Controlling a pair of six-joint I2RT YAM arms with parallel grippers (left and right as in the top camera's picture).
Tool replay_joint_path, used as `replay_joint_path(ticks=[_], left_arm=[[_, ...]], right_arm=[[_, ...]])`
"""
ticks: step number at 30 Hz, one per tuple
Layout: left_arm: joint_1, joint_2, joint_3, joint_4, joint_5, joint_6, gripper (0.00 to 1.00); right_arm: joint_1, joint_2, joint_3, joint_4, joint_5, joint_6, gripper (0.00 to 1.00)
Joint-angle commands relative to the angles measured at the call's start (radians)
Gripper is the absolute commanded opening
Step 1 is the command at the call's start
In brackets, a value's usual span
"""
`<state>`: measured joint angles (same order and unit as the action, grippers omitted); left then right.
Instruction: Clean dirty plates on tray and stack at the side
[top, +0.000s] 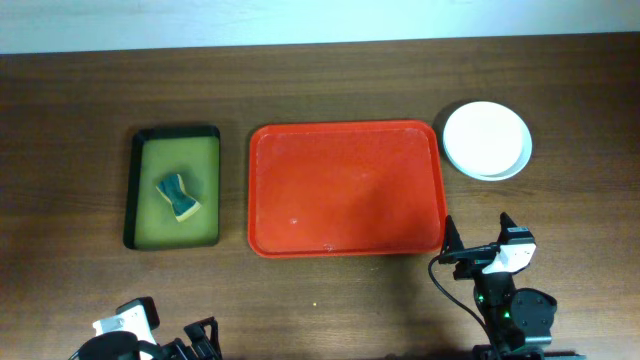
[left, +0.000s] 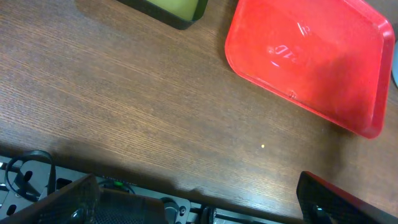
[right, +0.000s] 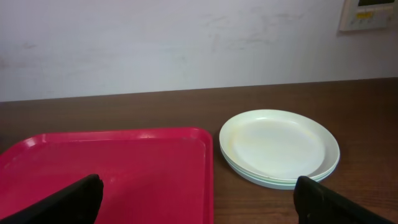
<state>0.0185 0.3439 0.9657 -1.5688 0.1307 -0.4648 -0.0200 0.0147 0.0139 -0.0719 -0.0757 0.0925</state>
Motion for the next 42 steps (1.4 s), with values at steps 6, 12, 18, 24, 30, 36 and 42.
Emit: replay_joint_path(ticks=[6,12,18,24,30,36,42], left_arm=[[-0.018,-0.013,-0.003,0.059,0.012,-0.005,1.0],[-0.122,-0.083,-0.028,0.429,0.051,0.205,0.99],[-0.129,-0.16,-0.169,0.627,0.068,0.366,0.99],[-0.129,-0.263,-0.453,0.934,0.064,0.385,0.99],[-0.127,-0.339,-0.695,1.204,0.06,0.384,0.99],[-0.127,-0.339,-0.849,1.404,-0.046,0.383,0.99],[-0.127,-0.339,-0.956,1.497,-0.237,0.234,0.99]], right_arm=[[-0.008,-0.006,-0.008,0.0,0.008,-0.011,0.99],[-0.008,-0.006,-0.008,0.0,0.008,-0.011,0.99],[-0.008,-0.006,-0.008,0.0,0.008,-0.011,0.99],[-0.008,-0.006,-0.008,0.0,0.008,-0.011,0.99],[-0.008,-0.006,-0.008,0.0,0.008,-0.011,0.99],[-0.008,-0.006,-0.008,0.0,0.008,-0.011,0.99],[-0.008,-0.006,-0.008,0.0,0.008,-0.011,0.99]])
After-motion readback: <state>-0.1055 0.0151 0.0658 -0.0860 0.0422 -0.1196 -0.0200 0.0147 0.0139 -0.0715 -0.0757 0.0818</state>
